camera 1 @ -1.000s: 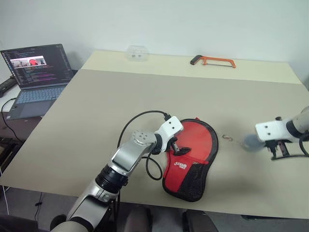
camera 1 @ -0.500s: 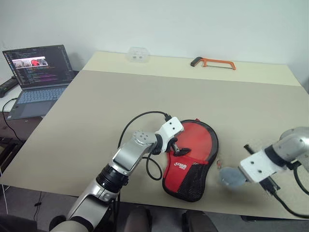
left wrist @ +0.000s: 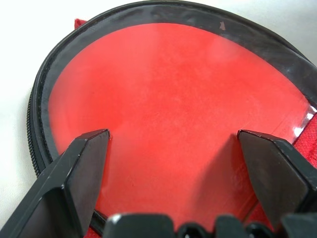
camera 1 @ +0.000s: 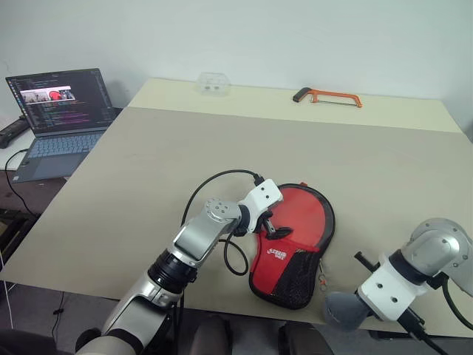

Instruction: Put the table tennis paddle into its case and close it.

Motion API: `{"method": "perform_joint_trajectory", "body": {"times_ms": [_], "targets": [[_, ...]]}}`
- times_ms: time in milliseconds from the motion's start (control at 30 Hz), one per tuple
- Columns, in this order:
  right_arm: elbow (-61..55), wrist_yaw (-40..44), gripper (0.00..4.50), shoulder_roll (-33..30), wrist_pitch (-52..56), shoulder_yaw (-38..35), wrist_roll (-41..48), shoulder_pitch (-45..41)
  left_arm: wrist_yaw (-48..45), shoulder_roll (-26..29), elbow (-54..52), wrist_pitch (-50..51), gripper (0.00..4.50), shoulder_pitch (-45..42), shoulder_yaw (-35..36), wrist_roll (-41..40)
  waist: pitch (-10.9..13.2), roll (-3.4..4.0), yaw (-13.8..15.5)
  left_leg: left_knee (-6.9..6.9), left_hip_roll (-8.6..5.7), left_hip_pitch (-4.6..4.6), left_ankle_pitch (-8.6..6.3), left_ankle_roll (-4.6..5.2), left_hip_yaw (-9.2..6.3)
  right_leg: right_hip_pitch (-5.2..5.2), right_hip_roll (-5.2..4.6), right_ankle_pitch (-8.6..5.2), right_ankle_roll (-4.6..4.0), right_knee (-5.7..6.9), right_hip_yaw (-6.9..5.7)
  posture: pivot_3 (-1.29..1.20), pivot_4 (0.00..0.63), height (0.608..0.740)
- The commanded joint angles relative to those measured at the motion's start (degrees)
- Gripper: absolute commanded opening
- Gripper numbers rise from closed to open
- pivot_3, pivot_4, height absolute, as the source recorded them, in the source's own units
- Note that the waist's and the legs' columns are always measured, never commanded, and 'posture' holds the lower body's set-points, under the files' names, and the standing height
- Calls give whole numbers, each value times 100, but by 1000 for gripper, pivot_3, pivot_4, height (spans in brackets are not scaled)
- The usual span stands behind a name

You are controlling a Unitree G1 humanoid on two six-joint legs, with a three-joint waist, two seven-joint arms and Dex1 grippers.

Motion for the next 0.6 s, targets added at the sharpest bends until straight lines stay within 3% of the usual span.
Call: {"method": "perform_joint_trajectory", "body": {"times_ms": [33,367,600], "targets": [[-441,460,176,-175,-307,252,431,228,-50,94,147,121,4500,46,-96,101,0,0,0,0,0,0,0,0,-1,0,0,0,0,0,-1,0,150,740],[-1169,460,173,-323,-647,867,688,711,-145,171,77,191,4500,-3,-164,115,0,-1,3,2,-1,2,0,0,-5,6,1,-1,-2,0,-4,0,150,740],[-623,328,170,-95,-746,453,736,312,-167,235,95,180,4500,-41,-138,136,1,-3,-2,2,-1,3,0,0,-4,6,1,-1,-2,0,-4,0,150,740]]}}
